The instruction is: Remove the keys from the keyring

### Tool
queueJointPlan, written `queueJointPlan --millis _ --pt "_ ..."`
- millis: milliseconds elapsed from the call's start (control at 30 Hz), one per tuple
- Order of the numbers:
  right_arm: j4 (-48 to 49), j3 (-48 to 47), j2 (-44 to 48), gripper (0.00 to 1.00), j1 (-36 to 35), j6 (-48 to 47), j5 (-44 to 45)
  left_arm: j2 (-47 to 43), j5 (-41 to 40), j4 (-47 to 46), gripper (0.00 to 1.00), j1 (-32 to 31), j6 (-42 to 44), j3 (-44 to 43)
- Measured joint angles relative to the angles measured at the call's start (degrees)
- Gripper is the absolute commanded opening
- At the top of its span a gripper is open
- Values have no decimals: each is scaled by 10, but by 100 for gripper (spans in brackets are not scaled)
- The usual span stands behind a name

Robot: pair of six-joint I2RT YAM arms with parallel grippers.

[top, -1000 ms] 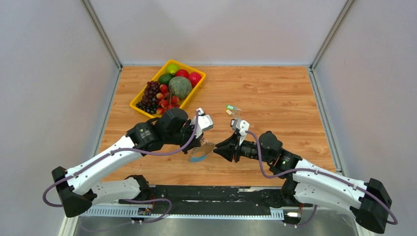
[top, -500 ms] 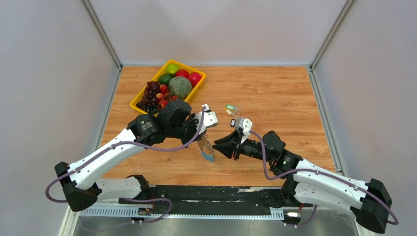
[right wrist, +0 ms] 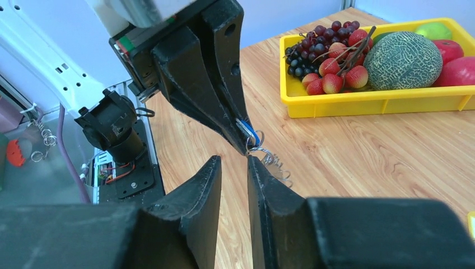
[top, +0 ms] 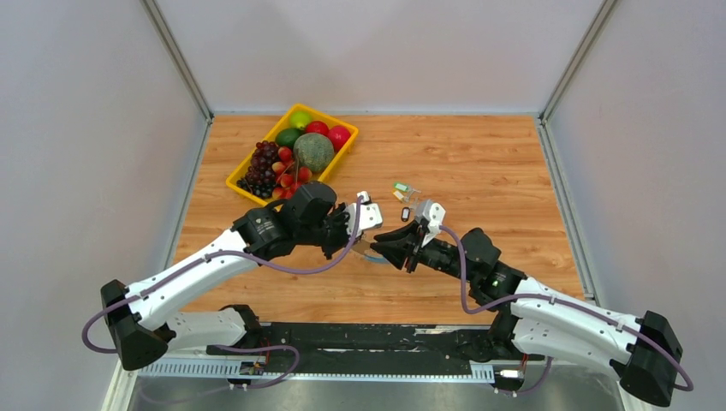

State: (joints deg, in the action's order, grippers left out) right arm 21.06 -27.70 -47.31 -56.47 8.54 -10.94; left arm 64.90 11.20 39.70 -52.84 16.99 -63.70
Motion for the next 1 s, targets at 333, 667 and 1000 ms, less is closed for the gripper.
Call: queueJointPlan --millis 333,667,1000 --pt "7 0 -31 31 0 -14 -12 -33 23 -32 0 0 2 12" --pt "6 0 -39 33 0 -27 -35 -45 54 -47 0 0 3 18" --pt "-19 -11 14 43 0 -56 -49 -49 74 -49 0 0 5 22"
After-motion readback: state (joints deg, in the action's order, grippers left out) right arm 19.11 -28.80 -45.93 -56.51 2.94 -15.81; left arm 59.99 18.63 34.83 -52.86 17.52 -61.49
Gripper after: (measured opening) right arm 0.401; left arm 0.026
